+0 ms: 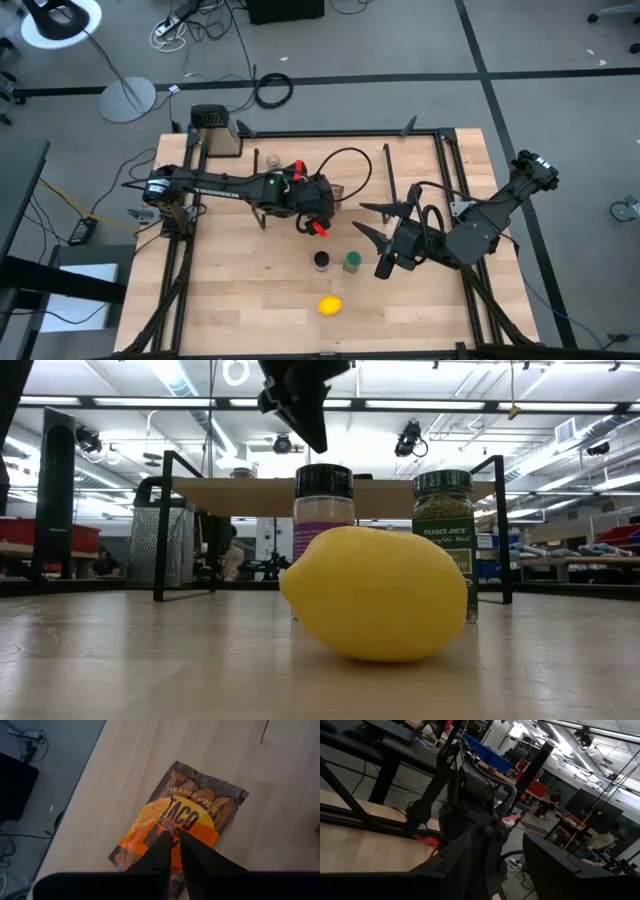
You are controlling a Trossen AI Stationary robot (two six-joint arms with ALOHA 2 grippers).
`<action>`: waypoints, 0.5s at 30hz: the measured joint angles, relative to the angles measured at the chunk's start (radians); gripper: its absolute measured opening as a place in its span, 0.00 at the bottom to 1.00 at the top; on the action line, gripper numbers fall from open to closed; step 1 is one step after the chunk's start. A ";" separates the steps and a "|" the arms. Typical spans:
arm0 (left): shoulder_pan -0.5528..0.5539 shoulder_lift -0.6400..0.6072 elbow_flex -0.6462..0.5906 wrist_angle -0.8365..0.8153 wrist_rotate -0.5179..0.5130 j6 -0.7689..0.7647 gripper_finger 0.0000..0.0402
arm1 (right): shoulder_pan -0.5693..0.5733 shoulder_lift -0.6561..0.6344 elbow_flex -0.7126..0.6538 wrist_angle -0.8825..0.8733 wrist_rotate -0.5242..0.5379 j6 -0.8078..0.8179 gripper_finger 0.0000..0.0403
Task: Shelf spices
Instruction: Put the green seasoning bottle on the shelf
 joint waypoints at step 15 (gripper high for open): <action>-0.216 -0.159 0.002 0.021 0.111 0.195 0.00 | 0.047 0.000 0.000 -0.016 0.036 -0.062 0.45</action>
